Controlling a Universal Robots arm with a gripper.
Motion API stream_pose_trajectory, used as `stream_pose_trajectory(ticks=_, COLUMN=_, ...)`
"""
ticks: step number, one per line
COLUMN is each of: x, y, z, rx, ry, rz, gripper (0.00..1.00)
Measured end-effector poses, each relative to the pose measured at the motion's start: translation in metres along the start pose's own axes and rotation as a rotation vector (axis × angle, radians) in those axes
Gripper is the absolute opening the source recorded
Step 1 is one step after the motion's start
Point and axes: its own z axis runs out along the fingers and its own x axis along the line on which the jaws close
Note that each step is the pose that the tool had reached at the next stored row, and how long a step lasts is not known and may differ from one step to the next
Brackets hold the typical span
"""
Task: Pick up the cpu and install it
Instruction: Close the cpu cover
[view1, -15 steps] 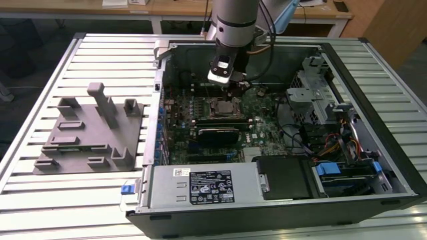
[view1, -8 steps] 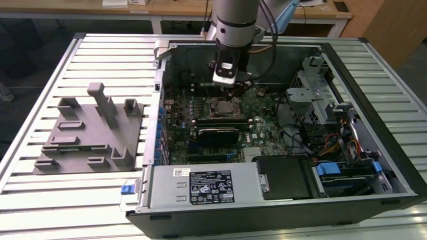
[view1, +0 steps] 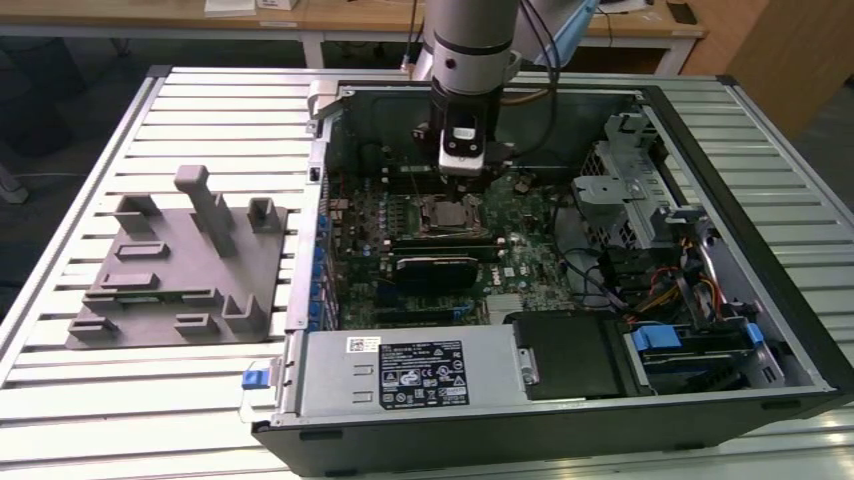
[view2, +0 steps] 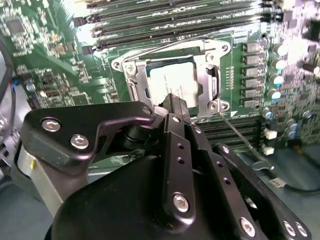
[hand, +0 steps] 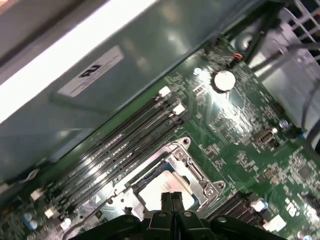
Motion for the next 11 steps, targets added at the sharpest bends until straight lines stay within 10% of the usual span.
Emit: stream_pose_trajectory(ticks=11, x=0.0000, y=0.0000, z=0.0007, rx=-0.0031, ry=0.0031, rz=-0.200, gripper=0.11)
